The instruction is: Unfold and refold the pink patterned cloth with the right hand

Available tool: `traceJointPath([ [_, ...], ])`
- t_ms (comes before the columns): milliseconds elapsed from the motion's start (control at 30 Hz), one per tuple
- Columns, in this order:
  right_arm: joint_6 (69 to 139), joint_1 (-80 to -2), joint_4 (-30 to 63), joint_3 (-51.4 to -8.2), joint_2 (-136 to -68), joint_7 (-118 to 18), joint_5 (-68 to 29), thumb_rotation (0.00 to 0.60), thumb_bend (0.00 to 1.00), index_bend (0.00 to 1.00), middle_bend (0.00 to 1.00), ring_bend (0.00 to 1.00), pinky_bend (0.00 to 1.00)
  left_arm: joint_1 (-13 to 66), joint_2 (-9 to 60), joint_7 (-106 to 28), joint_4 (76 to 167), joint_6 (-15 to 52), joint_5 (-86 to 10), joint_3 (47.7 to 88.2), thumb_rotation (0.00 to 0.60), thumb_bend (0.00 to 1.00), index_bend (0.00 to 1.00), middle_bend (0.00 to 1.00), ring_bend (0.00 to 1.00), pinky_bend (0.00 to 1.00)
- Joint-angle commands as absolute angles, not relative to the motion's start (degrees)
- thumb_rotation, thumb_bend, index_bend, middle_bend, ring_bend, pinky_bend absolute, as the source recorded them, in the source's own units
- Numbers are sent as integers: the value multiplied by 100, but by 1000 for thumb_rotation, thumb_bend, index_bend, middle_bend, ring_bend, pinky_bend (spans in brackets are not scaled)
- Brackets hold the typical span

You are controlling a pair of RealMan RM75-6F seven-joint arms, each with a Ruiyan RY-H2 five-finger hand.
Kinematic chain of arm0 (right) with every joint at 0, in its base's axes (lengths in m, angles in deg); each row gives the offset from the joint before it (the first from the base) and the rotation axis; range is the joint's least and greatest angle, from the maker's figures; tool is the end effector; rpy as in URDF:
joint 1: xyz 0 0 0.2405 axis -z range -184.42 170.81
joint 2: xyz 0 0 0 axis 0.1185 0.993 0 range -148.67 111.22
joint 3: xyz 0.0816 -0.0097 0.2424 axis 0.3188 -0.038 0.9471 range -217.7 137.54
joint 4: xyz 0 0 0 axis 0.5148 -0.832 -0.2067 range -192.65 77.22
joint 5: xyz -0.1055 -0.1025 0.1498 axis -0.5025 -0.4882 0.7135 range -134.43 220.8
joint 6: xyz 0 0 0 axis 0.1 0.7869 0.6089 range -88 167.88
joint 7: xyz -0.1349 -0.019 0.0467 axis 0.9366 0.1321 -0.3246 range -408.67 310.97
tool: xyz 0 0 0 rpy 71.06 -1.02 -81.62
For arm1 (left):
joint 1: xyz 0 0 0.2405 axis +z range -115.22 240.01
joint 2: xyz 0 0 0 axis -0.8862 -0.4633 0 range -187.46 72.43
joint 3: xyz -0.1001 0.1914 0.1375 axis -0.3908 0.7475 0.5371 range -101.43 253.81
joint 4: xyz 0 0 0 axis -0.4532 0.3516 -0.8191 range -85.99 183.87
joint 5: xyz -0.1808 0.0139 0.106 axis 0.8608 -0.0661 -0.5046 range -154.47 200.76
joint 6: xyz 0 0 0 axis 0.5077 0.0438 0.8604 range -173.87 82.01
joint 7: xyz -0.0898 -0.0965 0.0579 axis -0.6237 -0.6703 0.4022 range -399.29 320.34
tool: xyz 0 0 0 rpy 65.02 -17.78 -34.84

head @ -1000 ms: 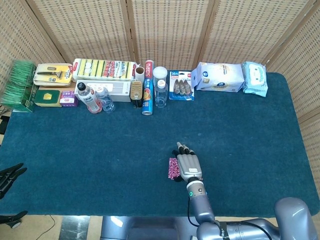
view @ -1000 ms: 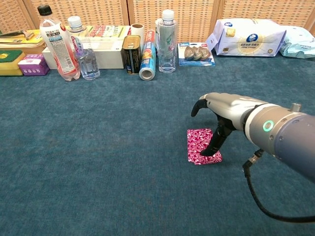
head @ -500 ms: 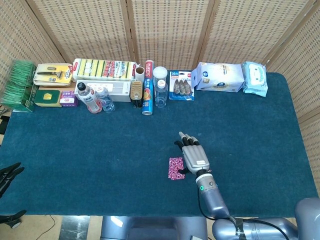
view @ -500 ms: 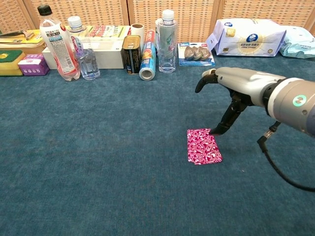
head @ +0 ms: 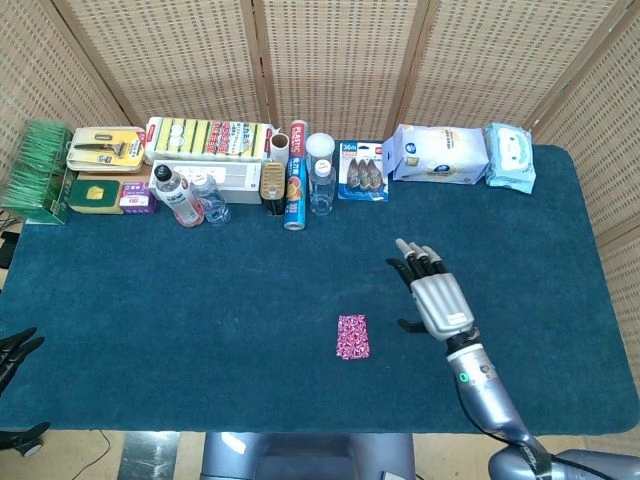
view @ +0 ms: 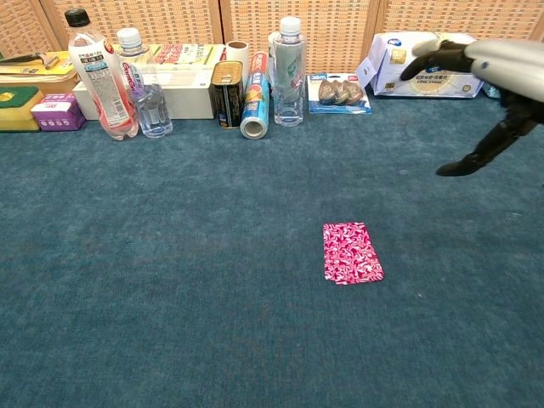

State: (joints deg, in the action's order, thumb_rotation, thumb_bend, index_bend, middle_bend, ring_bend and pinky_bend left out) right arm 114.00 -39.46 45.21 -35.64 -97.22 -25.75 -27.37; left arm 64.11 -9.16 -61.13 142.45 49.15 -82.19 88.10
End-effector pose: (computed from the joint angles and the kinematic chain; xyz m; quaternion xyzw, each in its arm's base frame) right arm -0.1621 -0.2818 0.0516 0.6911 -0.3588 0.4221 0.4642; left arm -0.3022 0.0861 0.2138 -0.6426 -0.4566 -0.4061 0.4622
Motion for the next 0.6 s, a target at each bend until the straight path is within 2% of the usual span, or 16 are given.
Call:
traceJointPath([
  [33, 12187, -3288, 3984, -4076, -9210, -3274, -3737, 600, 0, 138, 8, 0, 60, 6569, -783, -5805, 14252, 5128, -8091, 8705, 600, 71, 0, 0, 0, 49],
  [200, 13122, -2714, 3226, -4315, -9085, -3846, -4451, 600, 0, 138, 21, 0, 55, 6725, -628, -5656, 14132, 5382, -8094, 8651, 600, 70, 0, 0, 0, 49],
  [333, 14162, -2069, 2701, -4476, -8979, -4200, -4932, 600, 0, 114, 19, 0, 55, 6810, -528, -5577, 13995, 5528, -8064, 8590, 600, 71, 0, 0, 0, 49],
  [467, 14384, -1572, 3567, -4693, -8460, -3839, -4907, 600, 0, 107, 3, 0, 36, 6891, -416, -5389, 13919, 5568, -7926, 8515, 600, 70, 0, 0, 0, 49],
  [600, 14301, -1454, 3838, -4727, -8304, -3576, -5059, 600, 0, 103, 0, 0, 19, 6924, -379, -5367, 13882, 5595, -7980, 8526, 600, 71, 0, 0, 0, 49],
])
